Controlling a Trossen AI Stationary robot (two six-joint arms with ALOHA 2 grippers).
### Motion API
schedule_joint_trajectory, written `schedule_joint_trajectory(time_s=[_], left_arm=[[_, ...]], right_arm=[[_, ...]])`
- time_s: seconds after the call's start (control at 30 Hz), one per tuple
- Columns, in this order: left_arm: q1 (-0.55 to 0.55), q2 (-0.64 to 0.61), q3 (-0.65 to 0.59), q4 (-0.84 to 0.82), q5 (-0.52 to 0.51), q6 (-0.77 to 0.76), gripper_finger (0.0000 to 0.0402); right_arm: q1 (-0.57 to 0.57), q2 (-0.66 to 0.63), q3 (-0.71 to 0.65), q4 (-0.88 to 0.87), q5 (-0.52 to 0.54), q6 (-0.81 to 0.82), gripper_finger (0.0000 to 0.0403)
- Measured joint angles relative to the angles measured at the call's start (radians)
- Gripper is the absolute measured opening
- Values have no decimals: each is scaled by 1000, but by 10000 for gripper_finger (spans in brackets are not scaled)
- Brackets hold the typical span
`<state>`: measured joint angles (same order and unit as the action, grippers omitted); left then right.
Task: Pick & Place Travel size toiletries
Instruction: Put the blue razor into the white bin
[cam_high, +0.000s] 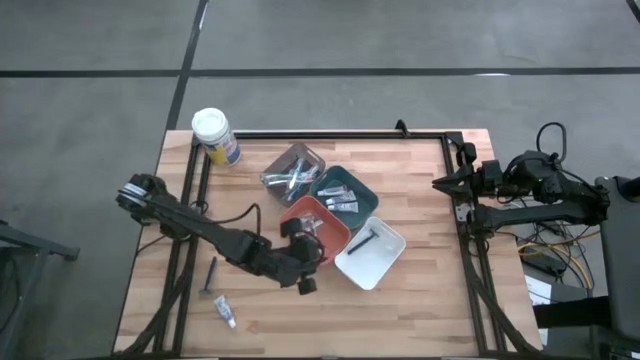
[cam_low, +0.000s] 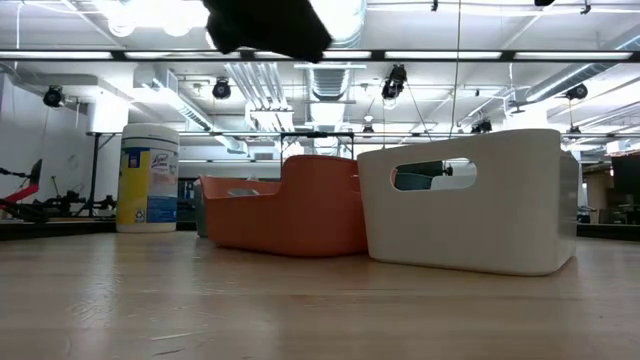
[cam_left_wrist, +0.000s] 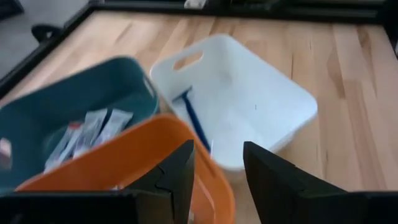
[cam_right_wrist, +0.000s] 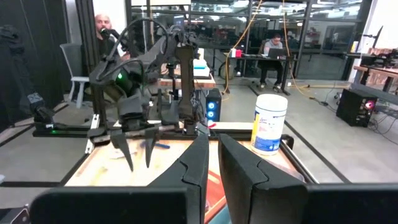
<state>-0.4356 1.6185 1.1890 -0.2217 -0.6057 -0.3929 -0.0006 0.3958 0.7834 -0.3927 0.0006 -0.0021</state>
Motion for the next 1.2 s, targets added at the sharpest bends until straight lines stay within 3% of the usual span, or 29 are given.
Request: schedule_joint_trajectory(time_s=[0.27, 0.43, 0.57, 0.77, 1.2], left_arm=[[-43, -58, -39, -132, -26, -113, 142], [-67, -108, -144, -129, -89, -245, 142], [-85, -185, -244, -128, -76, -362, 142], [-136, -325, -395, -131, 167, -484, 142], [-234, -548, -707, -156, 691, -1137, 140]], right_arm=[[0, 0, 0, 0, 0, 0, 34], [0, 0, 0, 0, 0, 0, 34], [0, 0, 0, 0, 0, 1, 34], [0, 0, 0, 0, 0, 0, 34], [0, 0, 0, 0, 0, 1, 34]])
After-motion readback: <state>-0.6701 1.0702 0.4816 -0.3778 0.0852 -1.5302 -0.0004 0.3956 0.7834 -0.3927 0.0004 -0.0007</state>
